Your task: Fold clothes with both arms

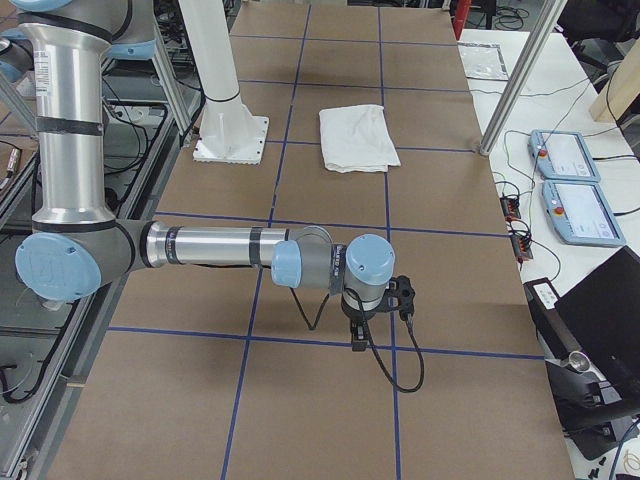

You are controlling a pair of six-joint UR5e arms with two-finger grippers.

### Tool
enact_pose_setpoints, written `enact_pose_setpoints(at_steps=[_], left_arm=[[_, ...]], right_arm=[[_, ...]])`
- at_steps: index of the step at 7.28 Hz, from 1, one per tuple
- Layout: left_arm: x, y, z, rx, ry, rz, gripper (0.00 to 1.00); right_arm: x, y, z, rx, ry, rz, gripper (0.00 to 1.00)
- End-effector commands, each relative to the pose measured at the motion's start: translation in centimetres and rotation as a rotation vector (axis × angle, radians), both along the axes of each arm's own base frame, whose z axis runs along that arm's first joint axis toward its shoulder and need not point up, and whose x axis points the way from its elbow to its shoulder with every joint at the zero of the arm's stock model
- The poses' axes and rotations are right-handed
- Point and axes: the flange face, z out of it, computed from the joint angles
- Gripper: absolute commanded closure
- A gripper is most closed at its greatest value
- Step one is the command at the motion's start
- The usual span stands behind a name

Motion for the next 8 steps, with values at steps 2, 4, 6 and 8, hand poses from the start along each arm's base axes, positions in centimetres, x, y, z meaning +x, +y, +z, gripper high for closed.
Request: enact_pose_setpoints(at_steps=[2, 4, 6, 8], left_arm=[[1.17, 0.83, -0.21, -0.113, 0.167, -0.053, 0.0], [1.09, 0.82, 0.09, -0.114, 0.155, -0.056, 0.0], [1.08, 0.74, 0.03, -0.112, 0.153, -0.057, 0.0], [0.9, 0.67, 0.35, -0.111, 0.119, -0.066, 0.0]], right_arm=[[-0.19, 0.11, -0.12, -0.022, -0.018, 0.022, 0.0], [-0.11, 0.02, -0.34, -0.015, -0.017, 0.023, 0.0], [-0.05, 0.33, -0.03, -0.023, -0.008, 0.023, 0.0], [-0.12, 0.54, 0.6, -0.038, -0.006, 0.022, 0.0]])
